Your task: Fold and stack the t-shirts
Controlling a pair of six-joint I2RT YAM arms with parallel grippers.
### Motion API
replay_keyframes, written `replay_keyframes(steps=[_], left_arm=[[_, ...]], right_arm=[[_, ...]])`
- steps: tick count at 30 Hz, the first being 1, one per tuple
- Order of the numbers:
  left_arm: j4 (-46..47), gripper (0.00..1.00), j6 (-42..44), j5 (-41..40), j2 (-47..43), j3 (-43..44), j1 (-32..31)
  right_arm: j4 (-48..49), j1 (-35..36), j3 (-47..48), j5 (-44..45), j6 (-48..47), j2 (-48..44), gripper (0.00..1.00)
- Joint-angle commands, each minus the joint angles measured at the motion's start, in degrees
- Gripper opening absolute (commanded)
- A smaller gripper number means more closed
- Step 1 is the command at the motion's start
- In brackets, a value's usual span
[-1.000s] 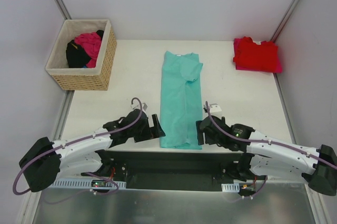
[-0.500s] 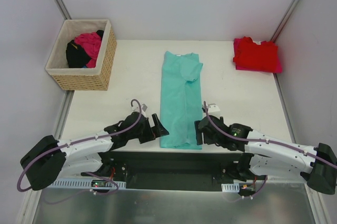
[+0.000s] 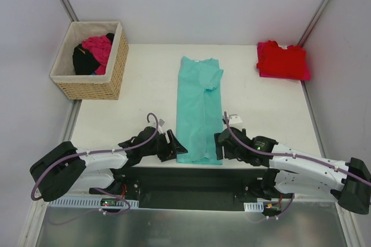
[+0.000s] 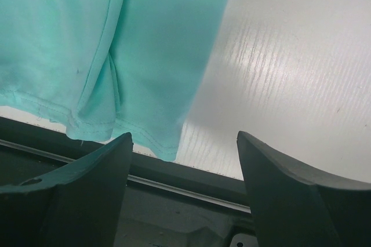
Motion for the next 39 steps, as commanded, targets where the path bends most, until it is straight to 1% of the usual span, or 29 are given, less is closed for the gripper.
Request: replay_keyframes(steps=[1,2,3,4,6,10,14,15,16,18,21,27,29,33,39], left_arm=[[-7.7,0.51,0.3,-0.5,-0.4,-2.6,0.0],[-7.9,0.35,0.3,-0.5,-0.4,-2.5,0.0],[-7.9,0.30,0.2,-0.5,-0.3,-2.6,0.0],[-7.9,0.22,0.3,-0.3,0.2,-2.3,0.0],[-7.7,0.20,0.5,0.0,1.0,-1.8,0.0],[-6.1,0.21,0.8,0.1,3.8,-1.2,0.0],[-5.3,0.18,2.7,0.8,6.6,1.2,0.6],[-4.8,0.15,3.0,1.4,8.3,1.6,0.6],[-5.1,0.00,3.5,1.6,9.2,2.2,0.7],[-3.7,0.00,3.8,3.0,11.7,3.4,0.7],[-3.0,0.00,3.7,3.3,12.5,3.5,0.7],[-7.1,0.00,4.4,1.4,7.4,3.2,0.8],[-9.3,0.00,4.4,0.3,6.2,3.0,0.8],[-9.5,0.00,4.1,-0.3,4.2,2.1,0.7],[-9.5,0.00,3.8,-0.5,3.7,1.7,0.8]], right_arm=[[-0.1,0.1,2.1,-0.5,0.1,0.7,0.76],[-0.1,0.0,2.1,-0.5,0.1,0.8,0.76],[0.0,0.1,2.1,-0.7,0.1,1.1,0.76],[0.0,0.1,2.2,-0.7,0.0,1.1,0.76],[0.0,0.1,2.3,-1.0,0.0,0.9,0.75],[-0.5,0.1,2.1,-0.9,0.2,0.1,0.76],[-1.0,0.1,1.3,-0.9,1.0,-0.8,0.76],[-1.4,0.0,1.3,-1.0,1.1,-1.0,0.75],[-1.5,0.1,1.2,-0.9,1.2,-1.1,0.76],[-2.0,0.0,0.8,-0.7,1.5,-1.9,0.76],[-2.2,0.1,0.2,-0.4,1.8,-2.7,0.75],[0.7,0.1,-3.0,-2.5,4.0,-3.0,0.73],[2.4,0.1,-4.7,-3.2,6.6,-4.1,0.73],[5.6,0.1,-8.5,-4.0,9.9,-6.4,0.72],[7.8,0.1,-10.9,-4.7,12.1,-6.0,0.72]])
